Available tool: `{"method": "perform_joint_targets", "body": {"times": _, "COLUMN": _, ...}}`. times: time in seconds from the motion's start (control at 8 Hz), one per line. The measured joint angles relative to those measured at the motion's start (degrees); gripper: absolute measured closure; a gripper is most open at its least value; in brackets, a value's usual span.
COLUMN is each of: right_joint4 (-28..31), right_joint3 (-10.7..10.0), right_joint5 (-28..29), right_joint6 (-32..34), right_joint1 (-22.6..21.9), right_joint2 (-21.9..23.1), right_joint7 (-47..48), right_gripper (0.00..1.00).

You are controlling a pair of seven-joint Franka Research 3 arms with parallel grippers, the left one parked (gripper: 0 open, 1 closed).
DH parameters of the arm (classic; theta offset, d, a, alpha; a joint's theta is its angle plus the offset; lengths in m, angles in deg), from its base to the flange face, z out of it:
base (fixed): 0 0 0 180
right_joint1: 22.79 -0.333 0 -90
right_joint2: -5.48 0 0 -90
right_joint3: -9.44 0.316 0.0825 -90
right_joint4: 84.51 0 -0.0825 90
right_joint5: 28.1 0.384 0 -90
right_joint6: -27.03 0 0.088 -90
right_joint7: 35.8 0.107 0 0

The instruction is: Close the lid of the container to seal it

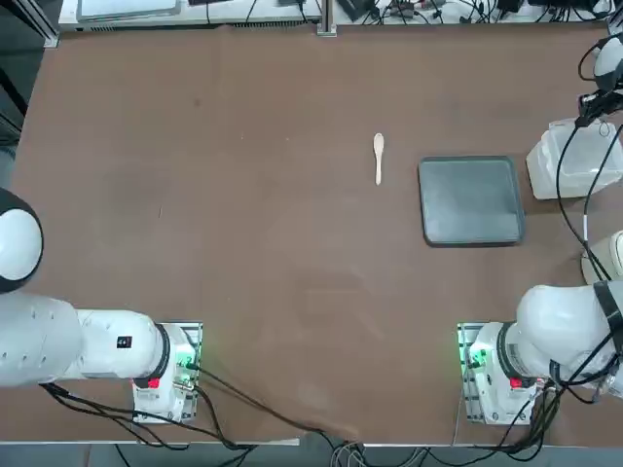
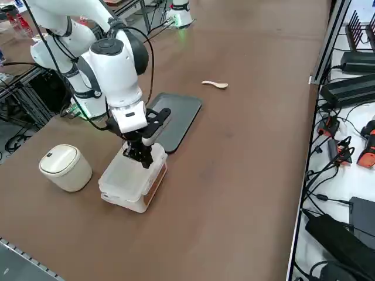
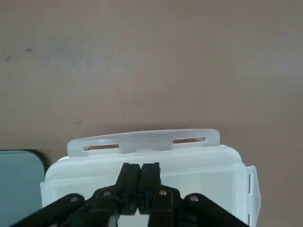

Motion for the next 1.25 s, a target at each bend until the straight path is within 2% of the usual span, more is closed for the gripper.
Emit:
{"method": "perform_joint_targets", "body": {"times": 0.88, "right_joint4": -0.13, "right_joint3": 0.13, "right_joint5": 0.04, "right_joint6": 0.15, "right_joint1": 0.00, "right_joint2": -0.03, "right_joint7": -0.02, "right_gripper": 0.98}}
{"method": "perform_joint_targets", "body": {"times": 1.0, "right_joint4": -0.56, "right_joint3": 0.35, "right_joint5": 0.04, "right_joint6": 1.54, "right_joint1": -0.02, "right_joint2": 0.03, "right_joint7": -0.02, "right_gripper": 0.98}}
{"method": "perform_joint_targets", "body": {"times": 1.25, "right_joint4": -4.24, "right_joint3": 0.78, "right_joint5": 0.05, "right_joint6": 10.46, "right_joint1": -0.11, "right_joint2": 1.54, "right_joint7": -0.03, "right_gripper": 0.98}}
